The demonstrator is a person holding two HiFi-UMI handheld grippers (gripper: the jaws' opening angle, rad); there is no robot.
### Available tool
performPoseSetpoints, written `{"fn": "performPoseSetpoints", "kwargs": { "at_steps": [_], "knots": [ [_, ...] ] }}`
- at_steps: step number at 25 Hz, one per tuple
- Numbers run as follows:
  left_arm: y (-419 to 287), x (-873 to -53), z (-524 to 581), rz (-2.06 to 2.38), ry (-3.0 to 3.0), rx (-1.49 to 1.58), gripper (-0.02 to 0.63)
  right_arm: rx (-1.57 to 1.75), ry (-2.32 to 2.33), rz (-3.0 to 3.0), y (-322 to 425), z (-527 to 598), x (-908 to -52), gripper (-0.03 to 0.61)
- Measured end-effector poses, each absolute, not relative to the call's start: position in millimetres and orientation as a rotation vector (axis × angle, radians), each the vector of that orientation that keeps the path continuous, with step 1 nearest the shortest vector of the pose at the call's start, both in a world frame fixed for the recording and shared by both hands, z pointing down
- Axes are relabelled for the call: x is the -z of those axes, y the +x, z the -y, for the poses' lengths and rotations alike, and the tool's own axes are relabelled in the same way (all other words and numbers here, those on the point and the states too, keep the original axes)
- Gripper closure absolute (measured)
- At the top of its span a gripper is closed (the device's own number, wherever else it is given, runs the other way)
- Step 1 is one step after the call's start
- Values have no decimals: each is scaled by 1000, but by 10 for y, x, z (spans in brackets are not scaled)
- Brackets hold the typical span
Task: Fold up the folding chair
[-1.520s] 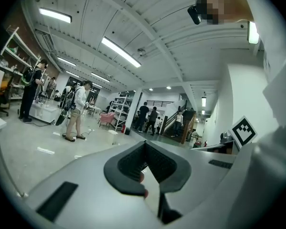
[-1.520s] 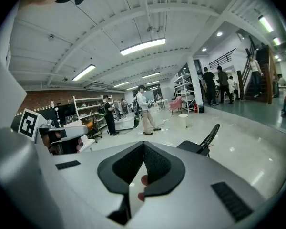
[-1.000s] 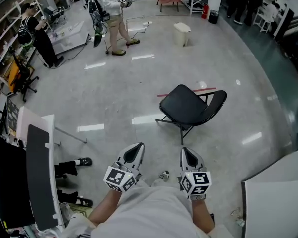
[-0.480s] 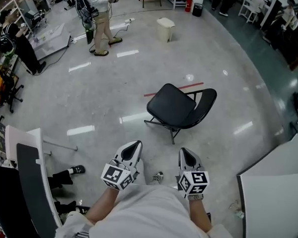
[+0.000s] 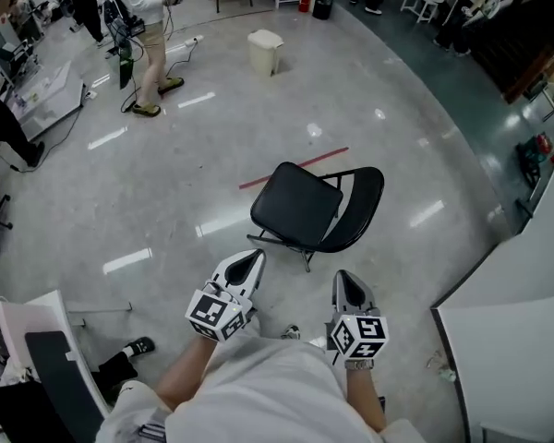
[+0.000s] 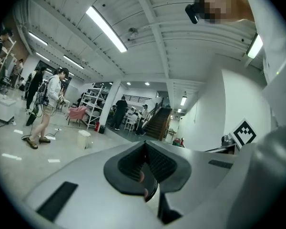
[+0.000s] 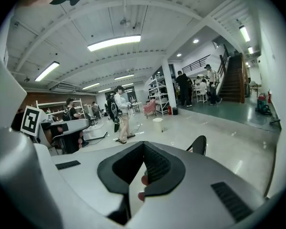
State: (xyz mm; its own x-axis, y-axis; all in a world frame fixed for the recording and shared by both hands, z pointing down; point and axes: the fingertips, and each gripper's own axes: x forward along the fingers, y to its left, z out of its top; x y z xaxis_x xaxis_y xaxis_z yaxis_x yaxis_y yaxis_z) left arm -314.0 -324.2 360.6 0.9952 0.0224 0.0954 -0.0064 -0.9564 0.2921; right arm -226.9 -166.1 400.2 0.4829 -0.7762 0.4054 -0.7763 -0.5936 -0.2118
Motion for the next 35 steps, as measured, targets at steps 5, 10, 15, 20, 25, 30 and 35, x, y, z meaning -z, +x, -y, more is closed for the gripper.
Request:
{"fn": "performPoseSetpoints", "kwargs": {
  "at_steps": [5,10,15,20,25,30,35],
  "knots": [
    [-2974,-3617,3536,-80,2818,-145,603,-740,2752,1324,-2209,1858,-3961,574],
    [-2901,-3661,3726,-134,2824,-164,603,-752,2804,1239,-2173,1971,-3992,574],
    [-2847,-3771,3982,-132,2817,-193,603,-802,2814,1208,-2164,2157,-4133,574],
    [-2679,-3885,4038,-159,2804,-248,603,-827,2805,1201,-2028,2217,-4178,574],
    [-2260,-3878,4007,-195,2816,-279,603,-853,2825,1181,-1600,2227,-4249,574],
    [-1804,-3852,3906,-229,2843,-321,603,-882,2820,1215,-1064,2274,-4274,574],
    [-1362,-3871,3929,-195,2868,-348,603,-901,2797,1272,-637,2307,-4353,574]
  ]
}}
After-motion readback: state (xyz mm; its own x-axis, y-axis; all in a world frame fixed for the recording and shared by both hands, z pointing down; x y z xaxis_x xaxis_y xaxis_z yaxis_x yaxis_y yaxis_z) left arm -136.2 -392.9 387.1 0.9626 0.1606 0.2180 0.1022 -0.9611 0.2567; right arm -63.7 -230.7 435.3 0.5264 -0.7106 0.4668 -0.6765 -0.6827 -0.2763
